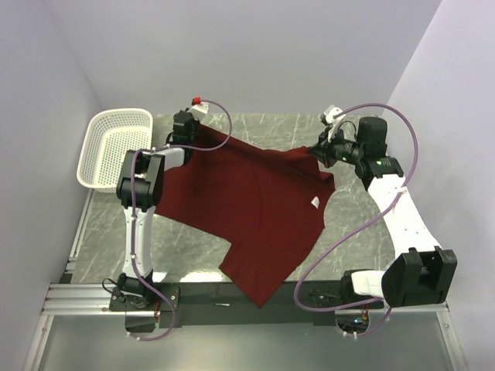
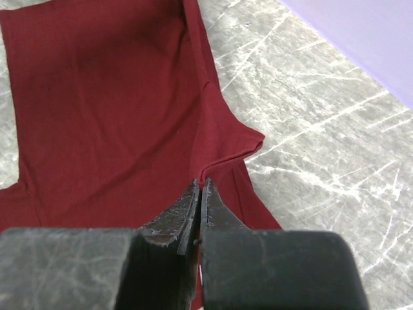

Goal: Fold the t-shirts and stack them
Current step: Fold the tshirt

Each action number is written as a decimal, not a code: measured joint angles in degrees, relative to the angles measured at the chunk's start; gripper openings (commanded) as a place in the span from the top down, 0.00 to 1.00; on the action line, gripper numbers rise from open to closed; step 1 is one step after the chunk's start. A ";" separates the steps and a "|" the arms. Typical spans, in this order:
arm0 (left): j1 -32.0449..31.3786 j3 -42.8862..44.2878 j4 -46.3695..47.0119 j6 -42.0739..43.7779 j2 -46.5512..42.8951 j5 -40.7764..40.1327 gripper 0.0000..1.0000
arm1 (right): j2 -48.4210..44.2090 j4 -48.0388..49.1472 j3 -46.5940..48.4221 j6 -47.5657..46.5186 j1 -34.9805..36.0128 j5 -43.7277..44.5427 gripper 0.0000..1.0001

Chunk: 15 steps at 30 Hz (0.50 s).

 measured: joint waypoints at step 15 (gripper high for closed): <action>0.00 -6.10 2.99 -0.02 -3.21 -0.96 0.99 | 0.33 -0.46 -1.81 -1.46 0.00 2.40 1.00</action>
